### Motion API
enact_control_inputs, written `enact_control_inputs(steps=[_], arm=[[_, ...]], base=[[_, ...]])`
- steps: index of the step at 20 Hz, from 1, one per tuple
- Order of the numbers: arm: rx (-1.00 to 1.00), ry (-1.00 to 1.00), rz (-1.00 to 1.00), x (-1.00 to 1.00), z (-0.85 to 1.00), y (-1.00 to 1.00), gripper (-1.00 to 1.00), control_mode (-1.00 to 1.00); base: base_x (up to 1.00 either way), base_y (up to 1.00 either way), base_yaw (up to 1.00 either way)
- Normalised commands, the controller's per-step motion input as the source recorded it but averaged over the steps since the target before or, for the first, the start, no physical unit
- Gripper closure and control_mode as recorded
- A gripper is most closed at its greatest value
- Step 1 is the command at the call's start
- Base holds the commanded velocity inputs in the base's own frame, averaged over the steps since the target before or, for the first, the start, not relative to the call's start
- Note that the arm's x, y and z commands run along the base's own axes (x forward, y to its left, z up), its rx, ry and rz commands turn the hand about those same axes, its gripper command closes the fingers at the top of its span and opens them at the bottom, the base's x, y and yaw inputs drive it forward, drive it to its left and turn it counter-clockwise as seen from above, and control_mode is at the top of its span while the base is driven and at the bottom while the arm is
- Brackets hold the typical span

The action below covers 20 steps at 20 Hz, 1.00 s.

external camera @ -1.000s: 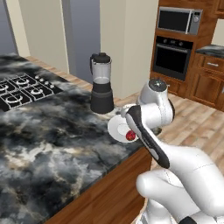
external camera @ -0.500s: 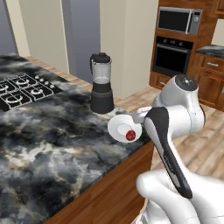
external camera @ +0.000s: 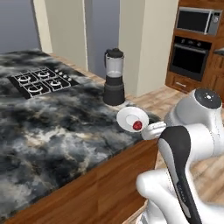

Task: Pick the two mangos from the fridge and place them on the plate next to the blender to make a fruit smoothie.

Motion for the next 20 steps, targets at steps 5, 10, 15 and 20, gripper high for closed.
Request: enact_control_inputs(steps=[5, 10, 15, 20], arm=[[0.0, 0.0, 0.0, 0.0, 0.0, 0.0, -1.0, 1.0], [0.0, 0.0, 0.0, 0.0, 0.0, 0.0, -1.0, 1.0], [0.0, 0.0, 0.0, 0.0, 0.0, 0.0, -1.0, 1.0], [0.0, 0.0, 0.0, 0.0, 0.0, 0.0, -1.0, 1.0]], base=[[-0.7, 0.78, 0.83], [-0.3, 1.0, 0.69], [0.01, 1.0, 0.37], [0.43, 1.0, 0.11]])
